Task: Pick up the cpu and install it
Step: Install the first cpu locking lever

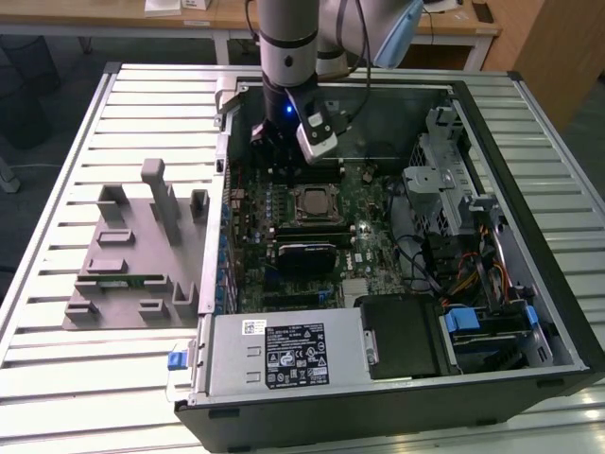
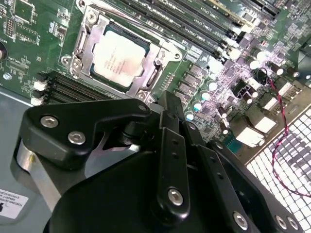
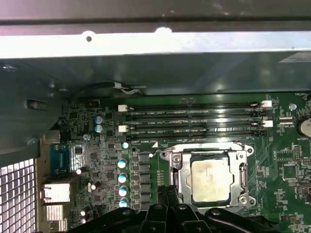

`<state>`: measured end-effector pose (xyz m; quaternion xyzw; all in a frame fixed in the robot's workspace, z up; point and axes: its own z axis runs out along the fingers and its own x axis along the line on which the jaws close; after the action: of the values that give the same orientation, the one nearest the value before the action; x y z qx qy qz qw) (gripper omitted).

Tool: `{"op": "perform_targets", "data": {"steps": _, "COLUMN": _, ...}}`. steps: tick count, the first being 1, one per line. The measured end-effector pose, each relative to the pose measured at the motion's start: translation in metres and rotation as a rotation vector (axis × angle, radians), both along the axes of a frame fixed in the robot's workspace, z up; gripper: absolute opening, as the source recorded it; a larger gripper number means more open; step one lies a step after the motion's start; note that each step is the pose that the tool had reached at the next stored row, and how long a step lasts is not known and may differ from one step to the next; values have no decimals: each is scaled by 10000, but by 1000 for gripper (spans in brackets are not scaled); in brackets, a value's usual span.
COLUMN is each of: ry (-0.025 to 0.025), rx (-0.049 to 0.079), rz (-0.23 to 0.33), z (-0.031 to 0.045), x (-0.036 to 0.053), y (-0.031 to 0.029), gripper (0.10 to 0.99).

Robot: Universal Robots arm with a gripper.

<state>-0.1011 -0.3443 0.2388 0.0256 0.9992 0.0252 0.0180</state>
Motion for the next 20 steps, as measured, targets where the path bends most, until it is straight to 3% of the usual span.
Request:
{"op": "perform_targets", "data": {"steps": 5, "ry": 0, "rx": 211, "rz": -1, "z": -1, "x": -68, "y": -8, "gripper": 106}}
{"op": "perform_targets", "data": {"steps": 8, "ry": 0, "rx": 443, "rz": -2, "z": -3, "x": -120, "y": -12, "gripper": 106}}
{"op": "perform_targets", "data": {"steps": 10, "ry": 0, "rx": 709, "rz": 1, "z": -2, "x": -141, "y": -15, "gripper": 106}}
{"op": "perform_targets", "data": {"steps": 13, "ry": 0, "rx": 1223, "rz": -2, "z": -3, "x": -162, "y": -18, "gripper": 106}}
{"op": "perform_targets", "data": {"steps": 18, "ry": -2, "rx": 1714, "rz": -2, "z": -3, "x": -225, "y": -19, "gripper": 106}}
{"op": "perform_targets", "data": {"steps": 20, "ry": 0, "rx": 1992, "rz": 0, "z": -2, "x": -239, "y": -19, "gripper": 106}}
